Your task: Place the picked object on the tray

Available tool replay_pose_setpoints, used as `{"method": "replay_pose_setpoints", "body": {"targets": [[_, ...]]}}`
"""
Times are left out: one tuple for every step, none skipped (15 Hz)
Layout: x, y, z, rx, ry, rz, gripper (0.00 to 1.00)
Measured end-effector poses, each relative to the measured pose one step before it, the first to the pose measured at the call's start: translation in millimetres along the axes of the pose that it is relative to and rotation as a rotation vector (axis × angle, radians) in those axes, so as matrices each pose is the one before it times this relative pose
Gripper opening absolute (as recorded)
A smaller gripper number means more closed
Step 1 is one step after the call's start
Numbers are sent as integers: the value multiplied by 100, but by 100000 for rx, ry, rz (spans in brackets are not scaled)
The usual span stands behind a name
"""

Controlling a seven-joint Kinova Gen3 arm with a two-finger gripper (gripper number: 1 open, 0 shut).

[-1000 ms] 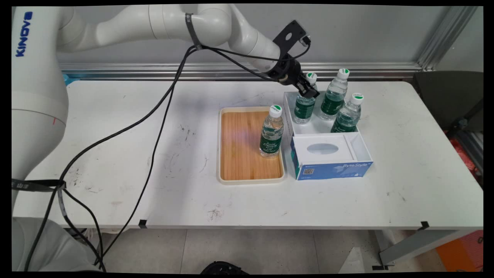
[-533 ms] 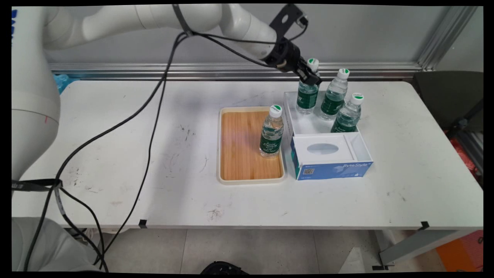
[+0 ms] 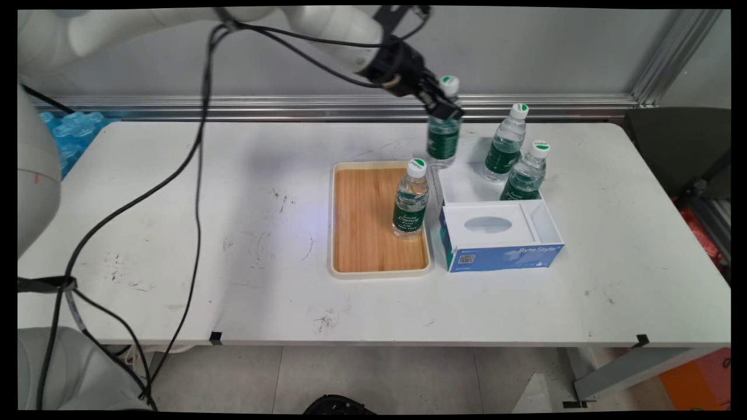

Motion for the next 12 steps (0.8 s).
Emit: {"method": "replay_pose_setpoints", "body": {"targets": [[-789, -107, -1103, 256, -968, 357, 0], [-884, -120, -1031, 308, -1044, 473, 0], [-939, -129, -908, 300, -1064, 470, 0], [-971, -102, -782, 234, -1028, 507, 0], [-833, -78, -615, 161, -838, 393, 0], [-1008, -49, -598, 70, -991, 340, 0], [-1025, 19, -501, -116, -925, 292, 0], [-840, 68, -341, -262, -772, 282, 0], [-958, 181, -316, -493, -845, 411, 0], [-811, 229, -206, -524, -673, 383, 0], [-841, 338, -142, -750, -731, 583, 0], [-663, 339, -102, -560, -502, 385, 0]]}}
